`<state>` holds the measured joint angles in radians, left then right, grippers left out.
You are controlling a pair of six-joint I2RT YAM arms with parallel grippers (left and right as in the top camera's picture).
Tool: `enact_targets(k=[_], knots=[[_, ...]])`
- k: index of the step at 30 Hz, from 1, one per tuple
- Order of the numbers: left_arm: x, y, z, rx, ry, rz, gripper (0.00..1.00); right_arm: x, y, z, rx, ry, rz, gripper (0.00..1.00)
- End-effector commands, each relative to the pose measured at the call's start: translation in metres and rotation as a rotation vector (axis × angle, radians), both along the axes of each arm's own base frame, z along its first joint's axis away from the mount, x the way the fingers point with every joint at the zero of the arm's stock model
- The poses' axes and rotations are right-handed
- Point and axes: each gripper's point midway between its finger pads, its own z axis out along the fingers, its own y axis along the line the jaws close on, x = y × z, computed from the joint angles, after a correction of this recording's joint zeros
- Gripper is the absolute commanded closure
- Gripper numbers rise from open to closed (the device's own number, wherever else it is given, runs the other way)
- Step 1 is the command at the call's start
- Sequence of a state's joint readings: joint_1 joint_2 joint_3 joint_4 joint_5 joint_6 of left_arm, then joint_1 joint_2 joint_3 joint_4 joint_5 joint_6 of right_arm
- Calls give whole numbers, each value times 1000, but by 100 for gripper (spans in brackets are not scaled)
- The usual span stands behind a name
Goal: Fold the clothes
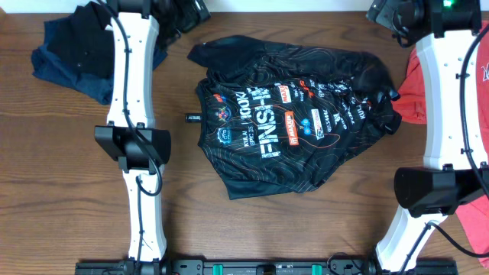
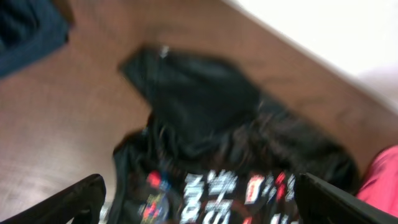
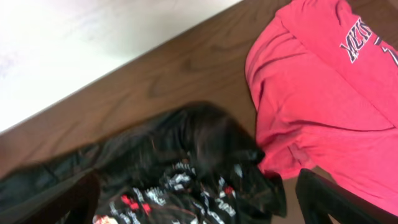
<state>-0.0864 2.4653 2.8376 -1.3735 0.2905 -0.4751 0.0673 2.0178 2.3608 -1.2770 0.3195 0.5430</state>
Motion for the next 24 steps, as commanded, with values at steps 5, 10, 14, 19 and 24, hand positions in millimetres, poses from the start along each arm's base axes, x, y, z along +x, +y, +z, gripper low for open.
enact_targets(k=[5, 10, 14, 19, 24], knots=[[-58, 27, 38, 113, 69, -5, 2, -38, 2, 25, 13, 28, 55, 1], [-100, 42, 78, 202, 46, -19, 2, -72, 17, 49, 88, 13, 113, 1], [-126, 44, 130, 182, -74, 22, 2, -101, 25, 68, 119, -2, 147, 1], [-174, 48, 184, 170, -197, 34, 2, -143, 23, 71, 120, 68, 146, 1], [-235, 50, 187, 172, -161, 21, 2, -161, 44, 62, 157, 142, 294, 1]])
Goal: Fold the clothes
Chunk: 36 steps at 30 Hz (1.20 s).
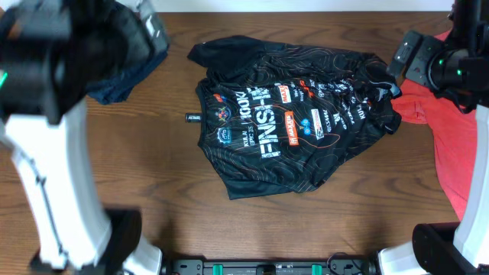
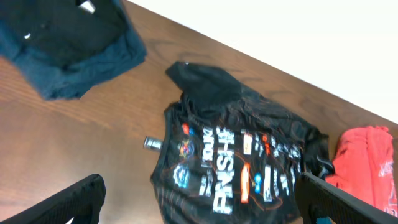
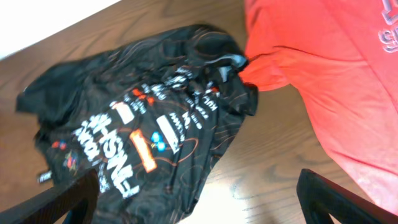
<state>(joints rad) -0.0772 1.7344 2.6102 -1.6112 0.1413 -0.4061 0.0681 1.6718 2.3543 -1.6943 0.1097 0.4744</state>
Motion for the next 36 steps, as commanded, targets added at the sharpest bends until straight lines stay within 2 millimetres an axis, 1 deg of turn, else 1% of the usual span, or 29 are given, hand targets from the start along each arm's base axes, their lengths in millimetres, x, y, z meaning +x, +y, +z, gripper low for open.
enact_targets(k=[1, 3, 5, 6, 7, 9, 12, 15, 20, 21, 24, 28, 33, 36], knots=[[-51, 3, -34, 37, 167, -11, 2, -4, 25, -11, 53, 48, 137, 1], [-74, 2, -53, 43, 236, -23, 2, -5, 28, -17, 57, 67, 146, 1], [-103, 2, -82, 41, 336, -15, 2, -6, 30, -22, 57, 88, 151, 1], [-112, 3, -93, 41, 373, -11, 2, -6, 30, -25, 56, 98, 153, 1], [-122, 3, -109, 44, 421, -10, 2, -7, 32, -29, 56, 112, 156, 1], [-135, 2, -138, 40, 491, -20, 2, -8, 33, -35, 55, 134, 161, 1], [-146, -14, -182, -39, 568, -65, 2, -10, 35, -44, 53, 166, 166, 1], [-152, -33, -229, -118, 642, -126, 2, -11, 37, -52, 44, 193, 187, 1], [-158, -59, -298, -173, 723, -189, 1, -9, 37, -58, 36, 204, 188, 1], [-160, -63, -312, -174, 743, -179, 1, -8, 36, -58, 31, 201, 190, 1], [-162, -73, -342, -167, 778, -185, 0, -5, 35, -58, 23, 194, 185, 1], [-161, -86, -374, -140, 806, -234, 2, -3, 35, -58, 23, 186, 185, 1], [-152, -106, -403, -114, 811, -298, 4, 0, 36, -57, 24, 174, 186, 1], [-150, -113, -416, -102, 822, -318, 4, 0, 35, -57, 15, 174, 195, 1]])
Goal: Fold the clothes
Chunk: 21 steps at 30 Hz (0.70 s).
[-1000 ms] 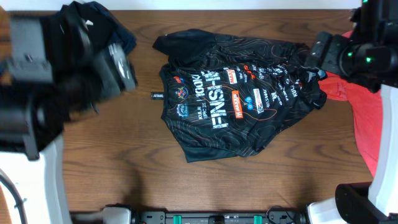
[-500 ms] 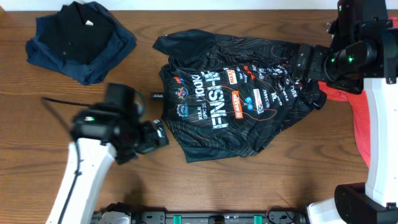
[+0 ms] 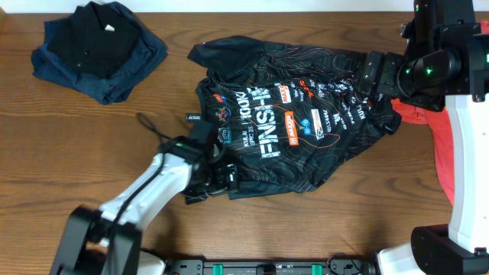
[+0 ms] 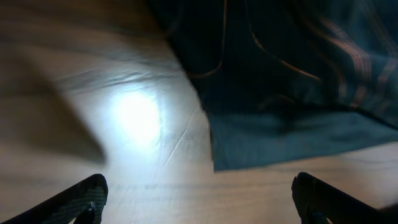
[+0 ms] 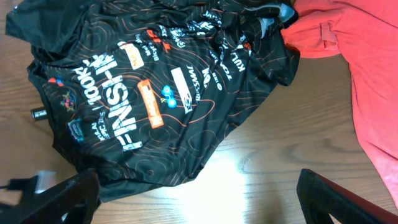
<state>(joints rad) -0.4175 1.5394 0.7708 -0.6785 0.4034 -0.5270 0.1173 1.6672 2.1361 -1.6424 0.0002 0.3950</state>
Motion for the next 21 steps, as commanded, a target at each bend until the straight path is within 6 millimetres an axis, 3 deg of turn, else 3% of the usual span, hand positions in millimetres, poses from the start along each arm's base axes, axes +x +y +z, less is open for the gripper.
enact_targets(k=[1, 5, 11, 21], knots=[[-4, -5, -13, 7, 36, -11, 4, 0, 0, -1, -32, 0, 35, 1], [3, -8, -19, -1, 19, -12, 5, 1, -1, -1, -38, -3, 42, 1], [12, -13, -19, -19, -21, -14, 17, 3, 0, -1, -37, -10, 42, 1], [1, -22, -24, 68, -51, -68, 18, 4, 0, 0, -36, -13, 41, 1]])
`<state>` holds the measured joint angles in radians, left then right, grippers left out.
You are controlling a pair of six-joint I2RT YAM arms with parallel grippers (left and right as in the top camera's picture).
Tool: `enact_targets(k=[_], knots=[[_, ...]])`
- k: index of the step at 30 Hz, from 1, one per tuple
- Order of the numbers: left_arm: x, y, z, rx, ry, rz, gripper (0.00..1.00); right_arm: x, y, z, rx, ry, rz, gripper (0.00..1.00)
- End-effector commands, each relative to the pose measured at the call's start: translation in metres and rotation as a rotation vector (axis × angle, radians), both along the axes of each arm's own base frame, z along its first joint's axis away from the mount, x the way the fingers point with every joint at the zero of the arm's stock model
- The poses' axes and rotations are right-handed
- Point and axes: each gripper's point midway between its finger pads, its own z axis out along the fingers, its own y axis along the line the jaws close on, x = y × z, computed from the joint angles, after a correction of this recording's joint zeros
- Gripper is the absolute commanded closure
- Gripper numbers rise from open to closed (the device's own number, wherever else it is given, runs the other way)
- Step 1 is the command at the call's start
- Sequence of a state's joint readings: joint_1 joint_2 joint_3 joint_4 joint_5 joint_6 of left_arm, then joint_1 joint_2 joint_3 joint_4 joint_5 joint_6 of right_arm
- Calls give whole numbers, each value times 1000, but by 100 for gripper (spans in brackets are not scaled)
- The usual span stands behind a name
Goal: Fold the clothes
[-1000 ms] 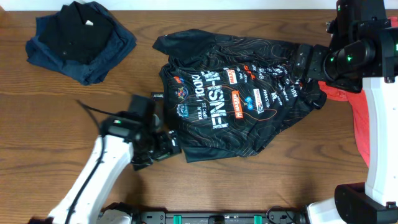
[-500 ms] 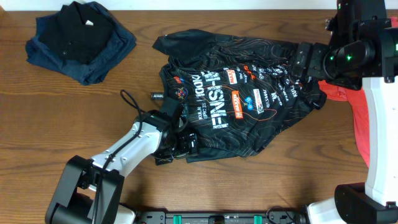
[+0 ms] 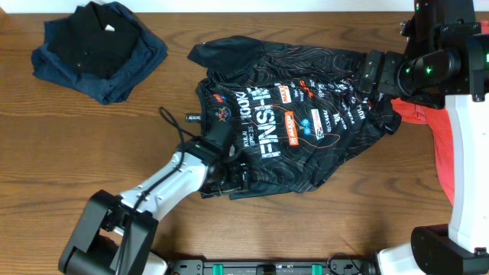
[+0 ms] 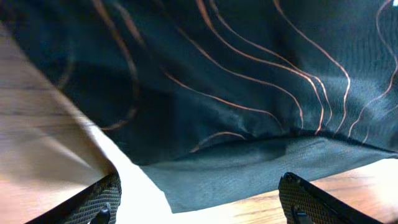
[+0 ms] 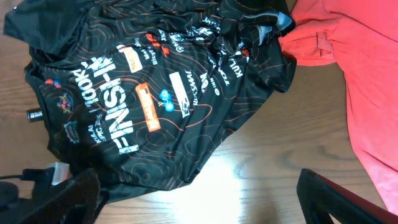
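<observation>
A black jersey (image 3: pixel 294 122) with white and orange print lies spread and rumpled at the table's middle. Its near hem corner (image 4: pixel 205 180) sits on the wood. My left gripper (image 4: pixel 202 208) is low at that corner, open, with the hem edge between its fingers and nothing pinched. In the overhead view the left gripper (image 3: pixel 233 177) rests at the jersey's near left edge. My right gripper (image 5: pixel 200 202) hangs high above the jersey's right end, open and empty.
A red shirt (image 3: pixel 439 145) lies at the right edge, touching the jersey's right sleeve. A pile of folded dark blue and black clothes (image 3: pixel 95 46) sits at the far left. A small black tag (image 3: pixel 192 117) pokes out at the jersey's left side.
My left gripper has shifted a little to the right along the jersey's near hem, and the cloth now fills more of the space between its fingers. The right arm has barely moved.
Both arms first reached to the table's far edge, open, near the jersey's far corners. Then both stood high over the table. After that the left gripper was down at the jersey's near left hem, where it still is, with the right held high.
</observation>
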<state>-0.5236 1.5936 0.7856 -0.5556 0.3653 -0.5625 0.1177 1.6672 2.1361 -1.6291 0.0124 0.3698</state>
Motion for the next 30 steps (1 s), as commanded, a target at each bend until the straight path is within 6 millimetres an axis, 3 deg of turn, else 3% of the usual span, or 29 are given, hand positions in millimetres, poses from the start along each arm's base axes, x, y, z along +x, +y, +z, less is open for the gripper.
enact_targets(k=[1, 5, 7, 10, 11, 15, 17, 21, 27, 29, 30], knots=[[-11, 6, -15, 71, 30, 6, 21, 0, 1, -2, -17, 3, 23, 1], [-11, 5, -15, 71, 32, 11, 41, -1, 1, -2, -18, 9, 23, 1], [-11, 6, -15, 75, 30, 12, 57, -1, 1, -3, -18, 11, 23, 1], [-11, 8, -14, 88, 31, 13, 89, -1, 1, -4, -19, 15, 23, 1], [-11, 8, -13, 91, 34, 13, 94, -1, 1, -5, -19, 17, 23, 1], [-9, 9, 2, 113, 45, 9, 94, 0, 1, -12, -24, 30, 21, 1], [-5, 20, 17, 189, 38, 13, 94, 2, 1, -19, -25, 41, 22, 1], [1, 49, 62, 377, 29, 11, 94, 5, 1, -39, -29, 78, 22, 1], [16, 71, 124, 497, -9, 39, 93, 7, 3, -80, -26, 147, 14, 1], [22, 74, 132, 492, -21, 62, 85, 7, 3, -91, -28, 167, 14, 1], [26, 76, 134, 487, -27, 75, 70, 6, 3, -98, -30, 176, 14, 1]])
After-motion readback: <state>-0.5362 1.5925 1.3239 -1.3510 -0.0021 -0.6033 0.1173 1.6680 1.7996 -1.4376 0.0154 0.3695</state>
